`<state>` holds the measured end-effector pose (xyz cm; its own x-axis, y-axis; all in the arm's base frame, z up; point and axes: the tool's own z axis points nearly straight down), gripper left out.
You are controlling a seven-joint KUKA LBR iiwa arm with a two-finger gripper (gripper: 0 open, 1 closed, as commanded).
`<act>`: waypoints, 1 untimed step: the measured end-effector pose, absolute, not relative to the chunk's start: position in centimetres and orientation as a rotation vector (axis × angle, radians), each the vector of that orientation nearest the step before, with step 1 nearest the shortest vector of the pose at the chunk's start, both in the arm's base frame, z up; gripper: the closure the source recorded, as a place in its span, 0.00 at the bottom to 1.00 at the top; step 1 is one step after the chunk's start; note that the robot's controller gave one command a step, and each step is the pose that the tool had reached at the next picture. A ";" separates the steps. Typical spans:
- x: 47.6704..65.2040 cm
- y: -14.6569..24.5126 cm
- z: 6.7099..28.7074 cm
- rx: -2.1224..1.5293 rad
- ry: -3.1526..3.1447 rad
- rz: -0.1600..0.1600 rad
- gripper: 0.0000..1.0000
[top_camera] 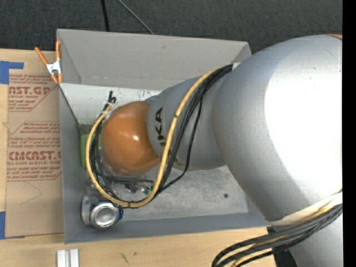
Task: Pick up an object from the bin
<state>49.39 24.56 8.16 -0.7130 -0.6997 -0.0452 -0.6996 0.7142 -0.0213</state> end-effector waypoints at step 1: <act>48.3 20.8 8.5 -1.078 2.949 0.001 1.00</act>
Offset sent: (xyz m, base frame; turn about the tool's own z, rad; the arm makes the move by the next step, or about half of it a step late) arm -0.0114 -0.0375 0.0033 0.0724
